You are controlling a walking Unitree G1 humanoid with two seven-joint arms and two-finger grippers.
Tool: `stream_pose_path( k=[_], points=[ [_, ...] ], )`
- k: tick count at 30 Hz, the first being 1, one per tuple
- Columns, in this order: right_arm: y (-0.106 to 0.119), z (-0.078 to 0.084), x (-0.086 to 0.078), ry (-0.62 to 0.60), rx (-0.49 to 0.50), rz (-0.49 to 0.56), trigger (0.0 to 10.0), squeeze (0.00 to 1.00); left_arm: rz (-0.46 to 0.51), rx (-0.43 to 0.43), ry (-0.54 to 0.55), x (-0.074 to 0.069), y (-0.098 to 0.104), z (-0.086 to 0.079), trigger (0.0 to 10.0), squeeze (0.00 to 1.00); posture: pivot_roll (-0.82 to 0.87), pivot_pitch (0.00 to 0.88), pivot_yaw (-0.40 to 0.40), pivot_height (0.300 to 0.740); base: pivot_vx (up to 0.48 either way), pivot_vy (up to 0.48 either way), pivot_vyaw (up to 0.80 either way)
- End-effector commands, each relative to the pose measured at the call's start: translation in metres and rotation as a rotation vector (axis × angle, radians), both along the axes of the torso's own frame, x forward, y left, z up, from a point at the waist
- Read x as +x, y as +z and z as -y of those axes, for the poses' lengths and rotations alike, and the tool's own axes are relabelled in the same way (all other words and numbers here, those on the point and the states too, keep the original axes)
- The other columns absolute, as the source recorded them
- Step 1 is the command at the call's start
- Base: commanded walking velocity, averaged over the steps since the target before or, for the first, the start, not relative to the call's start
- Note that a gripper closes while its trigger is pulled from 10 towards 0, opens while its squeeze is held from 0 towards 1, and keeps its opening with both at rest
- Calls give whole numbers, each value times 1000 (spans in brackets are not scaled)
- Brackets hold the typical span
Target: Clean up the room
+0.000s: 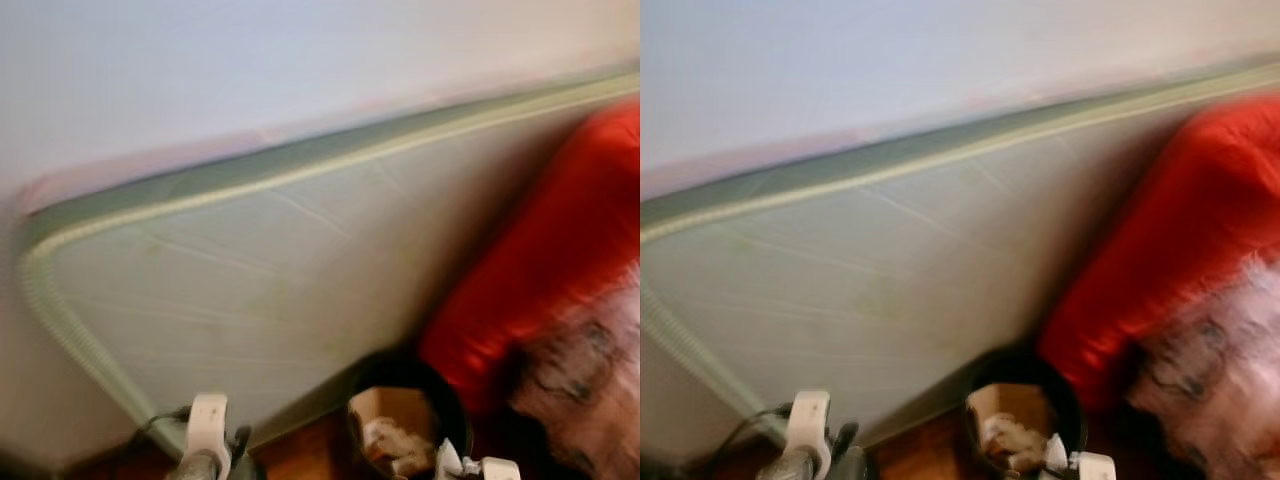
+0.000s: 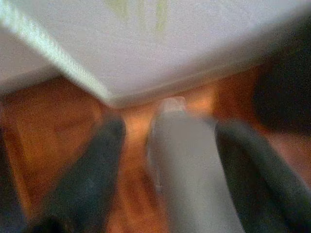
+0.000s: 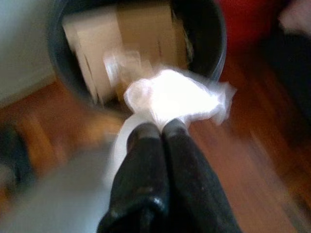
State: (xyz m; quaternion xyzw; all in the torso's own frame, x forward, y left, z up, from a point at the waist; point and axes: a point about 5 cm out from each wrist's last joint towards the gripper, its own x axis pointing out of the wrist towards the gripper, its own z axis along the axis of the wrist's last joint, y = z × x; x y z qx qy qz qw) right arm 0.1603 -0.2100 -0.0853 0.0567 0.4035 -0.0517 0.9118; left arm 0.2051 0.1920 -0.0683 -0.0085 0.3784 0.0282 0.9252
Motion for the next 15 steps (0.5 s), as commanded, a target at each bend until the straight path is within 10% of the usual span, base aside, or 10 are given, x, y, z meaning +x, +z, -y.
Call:
stream_pose_path(
  k=[1,15],
  points=[
    [-4,-4,-8,-7,15,-27,10000,0,-32,-7,-5,-4,-3,2,10000,0,-3,87,-57,646,0,0,0],
    [-4,-4,-7,-14,15,-17,10000,0,-48,-2,-11,-7,-6,3,10000,0,-3,88,-56,646,0,0,0]
  ],
)
